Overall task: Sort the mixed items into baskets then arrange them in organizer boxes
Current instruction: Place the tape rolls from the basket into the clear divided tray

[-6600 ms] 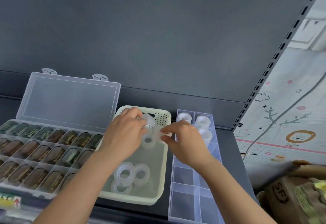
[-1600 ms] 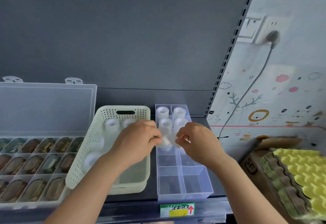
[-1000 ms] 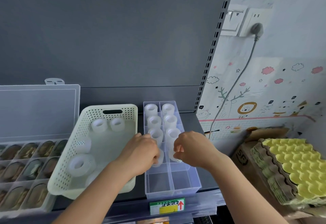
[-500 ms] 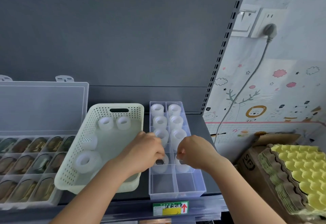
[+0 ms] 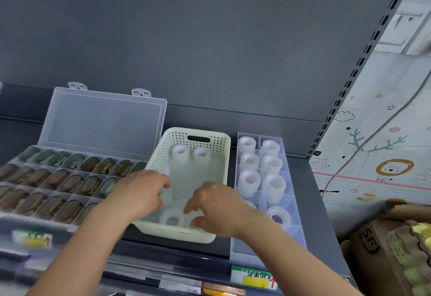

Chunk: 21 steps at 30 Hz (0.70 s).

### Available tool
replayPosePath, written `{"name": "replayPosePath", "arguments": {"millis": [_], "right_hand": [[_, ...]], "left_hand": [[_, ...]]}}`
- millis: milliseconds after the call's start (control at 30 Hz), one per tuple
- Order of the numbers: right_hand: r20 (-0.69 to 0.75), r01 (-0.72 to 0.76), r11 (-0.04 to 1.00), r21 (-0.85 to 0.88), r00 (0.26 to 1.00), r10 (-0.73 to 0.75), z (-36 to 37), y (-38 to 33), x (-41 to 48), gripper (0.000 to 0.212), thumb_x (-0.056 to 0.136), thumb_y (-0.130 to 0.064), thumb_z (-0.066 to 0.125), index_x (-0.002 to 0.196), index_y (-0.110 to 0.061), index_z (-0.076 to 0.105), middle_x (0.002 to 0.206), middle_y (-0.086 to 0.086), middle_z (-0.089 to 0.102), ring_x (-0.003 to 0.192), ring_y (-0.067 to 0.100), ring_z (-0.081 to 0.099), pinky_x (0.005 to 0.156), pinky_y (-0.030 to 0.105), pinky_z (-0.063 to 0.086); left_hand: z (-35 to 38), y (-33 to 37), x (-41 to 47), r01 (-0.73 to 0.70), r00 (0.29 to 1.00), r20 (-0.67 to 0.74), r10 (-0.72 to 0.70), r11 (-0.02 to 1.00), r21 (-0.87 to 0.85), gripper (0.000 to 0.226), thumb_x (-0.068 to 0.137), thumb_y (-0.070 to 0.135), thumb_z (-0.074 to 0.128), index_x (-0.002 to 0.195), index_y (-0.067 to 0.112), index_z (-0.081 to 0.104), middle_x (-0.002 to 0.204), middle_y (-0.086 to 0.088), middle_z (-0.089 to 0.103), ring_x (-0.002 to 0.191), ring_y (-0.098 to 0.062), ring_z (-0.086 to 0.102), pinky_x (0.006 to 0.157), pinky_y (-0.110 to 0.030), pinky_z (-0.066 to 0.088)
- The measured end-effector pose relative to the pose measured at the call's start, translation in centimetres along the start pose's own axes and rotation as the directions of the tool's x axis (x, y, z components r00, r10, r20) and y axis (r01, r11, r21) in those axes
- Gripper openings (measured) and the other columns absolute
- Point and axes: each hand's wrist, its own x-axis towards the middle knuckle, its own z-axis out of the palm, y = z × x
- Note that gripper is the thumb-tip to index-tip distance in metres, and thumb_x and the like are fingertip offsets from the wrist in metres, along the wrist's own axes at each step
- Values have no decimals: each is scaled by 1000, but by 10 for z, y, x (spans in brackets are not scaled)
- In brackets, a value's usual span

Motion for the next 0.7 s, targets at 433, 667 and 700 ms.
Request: {"name": "replayPosePath", "arguments": {"millis": [433,667,700], "right_hand": [[167,140,985,-98,978,-122,15,-9,38,30,86,-22,66,115,-28,67,110,0,59,108,23,52,80,32,41],[-53,21,997,69,998,-17,-1,2,22,20,85,-29,67,103,-23,73,89,-3,53,100,20,52,73,26,37],[-112,-3,996,90,994,13,-6,6,16,20,85,-31,67,102,-23,73,88,-4,52,99,19,51,74,27,39]], "left_hand": [[15,1,-1,25,969,-247,-28,1000,-17,20,85,35,64,92,31,46,90,7,56,84,-17,51,61,-28,32],[-4,11,3,-108,913,-406,-29,945,-310,15,85,28,66,96,34,57,95,11,58,90,-12,56,77,-33,48],[-7,15,4,-139,900,-435,-33,924,-357,17,85,26,68,98,33,59,96,11,59,91,-11,57,77,-32,48]]}}
